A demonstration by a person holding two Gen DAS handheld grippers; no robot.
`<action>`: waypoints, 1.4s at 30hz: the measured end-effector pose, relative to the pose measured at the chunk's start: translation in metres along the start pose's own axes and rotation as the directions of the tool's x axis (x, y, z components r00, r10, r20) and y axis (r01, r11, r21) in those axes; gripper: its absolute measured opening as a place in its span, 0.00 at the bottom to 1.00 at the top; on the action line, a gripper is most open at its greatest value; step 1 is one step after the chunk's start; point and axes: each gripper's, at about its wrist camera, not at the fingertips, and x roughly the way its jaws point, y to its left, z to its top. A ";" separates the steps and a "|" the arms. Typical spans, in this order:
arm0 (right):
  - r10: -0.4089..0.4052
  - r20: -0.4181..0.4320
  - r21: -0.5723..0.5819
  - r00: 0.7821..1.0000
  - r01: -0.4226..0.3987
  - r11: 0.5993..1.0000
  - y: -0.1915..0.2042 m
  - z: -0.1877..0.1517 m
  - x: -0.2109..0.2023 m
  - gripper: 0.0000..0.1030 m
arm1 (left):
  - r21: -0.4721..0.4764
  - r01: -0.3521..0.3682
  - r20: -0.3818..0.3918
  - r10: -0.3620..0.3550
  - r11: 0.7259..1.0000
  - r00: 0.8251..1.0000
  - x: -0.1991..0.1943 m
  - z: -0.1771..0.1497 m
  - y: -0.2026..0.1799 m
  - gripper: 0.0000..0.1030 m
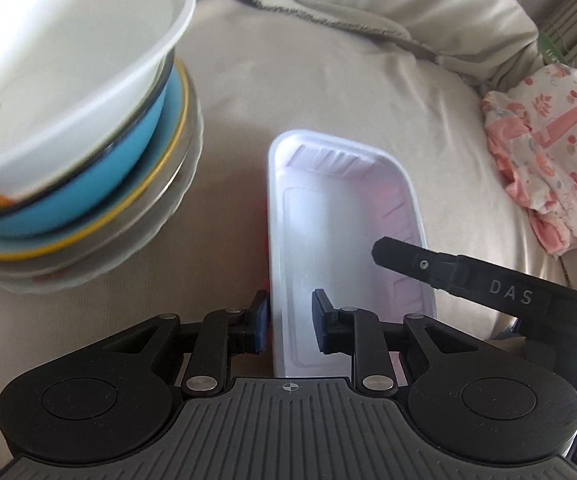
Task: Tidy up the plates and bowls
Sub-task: 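Close both tools on the rim of the white-and-red tray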
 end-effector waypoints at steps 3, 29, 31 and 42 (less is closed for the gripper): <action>0.011 0.010 0.023 1.000 -0.011 1.000 -0.004 0.003 -0.003 0.35 | -0.012 0.018 0.015 -0.018 1.000 1.000 -0.003 0.005 0.001 0.25; 0.014 0.000 0.032 1.000 -0.014 0.999 -0.006 0.000 0.005 0.35 | -0.088 -0.019 -0.018 0.017 0.996 1.000 0.009 0.000 0.017 0.24; 0.014 0.001 0.034 1.000 -0.015 0.999 -0.008 0.000 0.004 0.35 | -0.084 -0.021 -0.002 0.020 0.996 1.000 0.008 0.001 0.015 0.24; 0.013 -0.009 0.014 1.000 -0.012 1.000 -0.004 -0.003 0.005 0.35 | -0.036 -0.028 0.006 0.028 0.999 1.000 0.015 0.004 0.006 0.23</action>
